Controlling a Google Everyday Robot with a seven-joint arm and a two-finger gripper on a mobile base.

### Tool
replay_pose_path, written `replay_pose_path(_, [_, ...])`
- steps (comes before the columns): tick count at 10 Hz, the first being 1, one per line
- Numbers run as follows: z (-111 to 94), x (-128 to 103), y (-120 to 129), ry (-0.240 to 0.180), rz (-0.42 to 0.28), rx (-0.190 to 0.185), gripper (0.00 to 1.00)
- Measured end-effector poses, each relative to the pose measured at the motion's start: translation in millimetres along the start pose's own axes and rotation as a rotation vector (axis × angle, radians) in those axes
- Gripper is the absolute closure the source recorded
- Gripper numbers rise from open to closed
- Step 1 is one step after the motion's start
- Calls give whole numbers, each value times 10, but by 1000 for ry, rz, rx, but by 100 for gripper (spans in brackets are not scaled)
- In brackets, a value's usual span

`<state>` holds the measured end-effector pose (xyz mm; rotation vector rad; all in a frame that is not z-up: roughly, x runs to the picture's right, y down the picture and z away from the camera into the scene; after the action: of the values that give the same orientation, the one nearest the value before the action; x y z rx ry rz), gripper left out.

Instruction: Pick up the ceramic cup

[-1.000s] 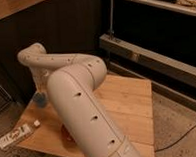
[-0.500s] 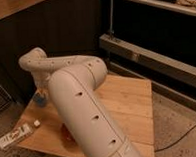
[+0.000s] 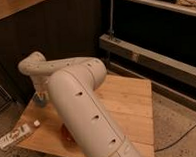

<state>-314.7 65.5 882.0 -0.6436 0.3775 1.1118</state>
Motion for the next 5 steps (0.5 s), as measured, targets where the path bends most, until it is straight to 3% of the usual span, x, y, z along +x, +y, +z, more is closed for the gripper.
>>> replay_pose_path(2, [106,24,59,2,-24,8,40])
replay_pose_path(5, [259,81,141,16,-51,25,70])
